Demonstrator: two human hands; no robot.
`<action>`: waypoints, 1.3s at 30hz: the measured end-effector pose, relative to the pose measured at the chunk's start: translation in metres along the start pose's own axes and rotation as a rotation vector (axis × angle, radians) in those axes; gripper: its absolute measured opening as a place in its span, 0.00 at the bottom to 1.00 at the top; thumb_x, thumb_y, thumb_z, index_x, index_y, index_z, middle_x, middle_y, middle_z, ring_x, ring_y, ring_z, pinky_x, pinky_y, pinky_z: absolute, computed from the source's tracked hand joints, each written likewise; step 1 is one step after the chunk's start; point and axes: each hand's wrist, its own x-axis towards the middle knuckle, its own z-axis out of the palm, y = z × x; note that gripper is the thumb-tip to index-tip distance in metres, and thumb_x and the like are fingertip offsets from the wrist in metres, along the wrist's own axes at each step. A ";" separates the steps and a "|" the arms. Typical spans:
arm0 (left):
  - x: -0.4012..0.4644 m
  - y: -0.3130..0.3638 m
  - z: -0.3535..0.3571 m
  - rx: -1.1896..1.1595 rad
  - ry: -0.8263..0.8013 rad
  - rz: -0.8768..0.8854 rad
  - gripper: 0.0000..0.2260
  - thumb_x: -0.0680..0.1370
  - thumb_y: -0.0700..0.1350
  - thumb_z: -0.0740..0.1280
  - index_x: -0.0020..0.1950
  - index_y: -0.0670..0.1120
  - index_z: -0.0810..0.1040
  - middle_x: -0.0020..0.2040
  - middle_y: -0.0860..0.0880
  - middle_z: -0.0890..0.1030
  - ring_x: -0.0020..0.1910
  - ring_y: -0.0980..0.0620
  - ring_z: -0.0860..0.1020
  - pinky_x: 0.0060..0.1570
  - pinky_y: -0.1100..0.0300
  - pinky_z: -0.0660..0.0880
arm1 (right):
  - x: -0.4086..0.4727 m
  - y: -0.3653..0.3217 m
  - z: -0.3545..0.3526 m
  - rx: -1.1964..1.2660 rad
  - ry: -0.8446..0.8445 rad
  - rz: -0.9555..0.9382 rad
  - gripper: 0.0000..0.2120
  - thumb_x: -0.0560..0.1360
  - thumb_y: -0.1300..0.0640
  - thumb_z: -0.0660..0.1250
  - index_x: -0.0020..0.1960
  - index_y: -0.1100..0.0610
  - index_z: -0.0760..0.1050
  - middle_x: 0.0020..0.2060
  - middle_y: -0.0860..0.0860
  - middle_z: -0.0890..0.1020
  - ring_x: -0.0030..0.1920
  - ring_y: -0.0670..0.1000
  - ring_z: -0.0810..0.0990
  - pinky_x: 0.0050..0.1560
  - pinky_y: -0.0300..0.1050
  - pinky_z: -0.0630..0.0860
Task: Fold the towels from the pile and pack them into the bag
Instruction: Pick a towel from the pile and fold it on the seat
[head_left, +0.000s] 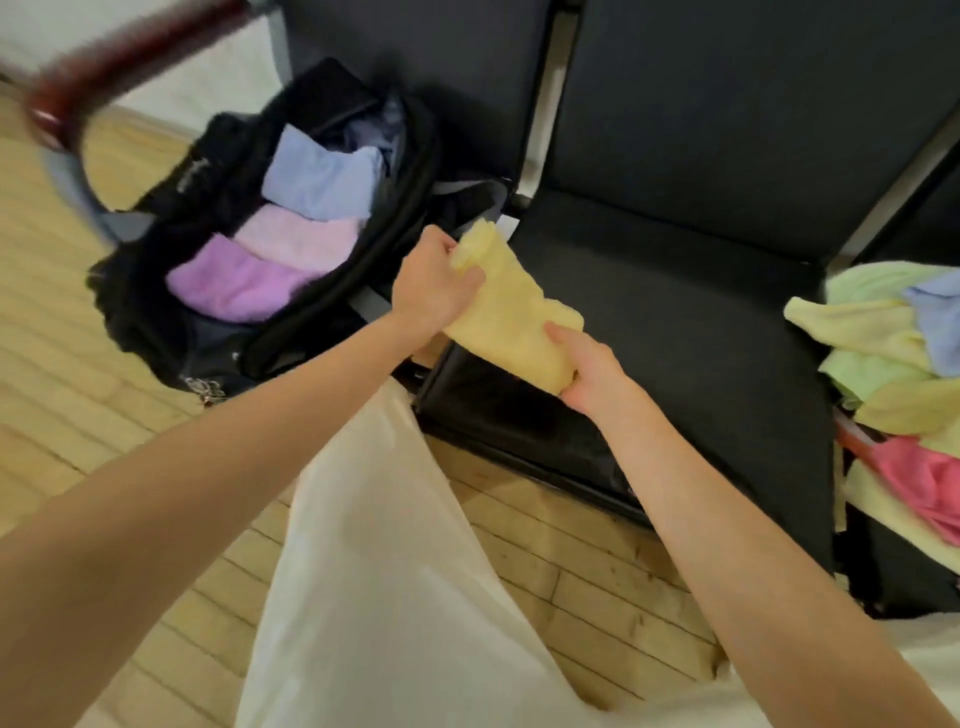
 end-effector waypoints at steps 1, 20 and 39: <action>0.006 -0.003 -0.015 0.023 0.031 0.035 0.12 0.75 0.45 0.67 0.54 0.45 0.69 0.48 0.50 0.73 0.47 0.52 0.71 0.47 0.56 0.68 | -0.004 -0.005 0.014 0.037 -0.063 0.039 0.30 0.73 0.55 0.71 0.71 0.55 0.63 0.59 0.57 0.76 0.54 0.56 0.78 0.51 0.54 0.79; 0.135 -0.149 -0.210 0.361 0.330 -0.183 0.09 0.74 0.43 0.67 0.49 0.38 0.74 0.44 0.44 0.75 0.45 0.43 0.76 0.36 0.54 0.66 | 0.003 0.001 0.308 -0.589 -0.288 -0.543 0.22 0.74 0.60 0.64 0.66 0.63 0.62 0.52 0.52 0.72 0.52 0.52 0.73 0.46 0.43 0.72; 0.112 -0.208 -0.177 0.868 0.148 -0.180 0.05 0.76 0.36 0.64 0.48 0.40 0.69 0.44 0.42 0.75 0.46 0.40 0.75 0.45 0.52 0.66 | 0.020 0.037 0.311 -1.164 -0.175 -0.594 0.37 0.73 0.58 0.70 0.72 0.64 0.51 0.67 0.64 0.62 0.64 0.62 0.66 0.55 0.46 0.69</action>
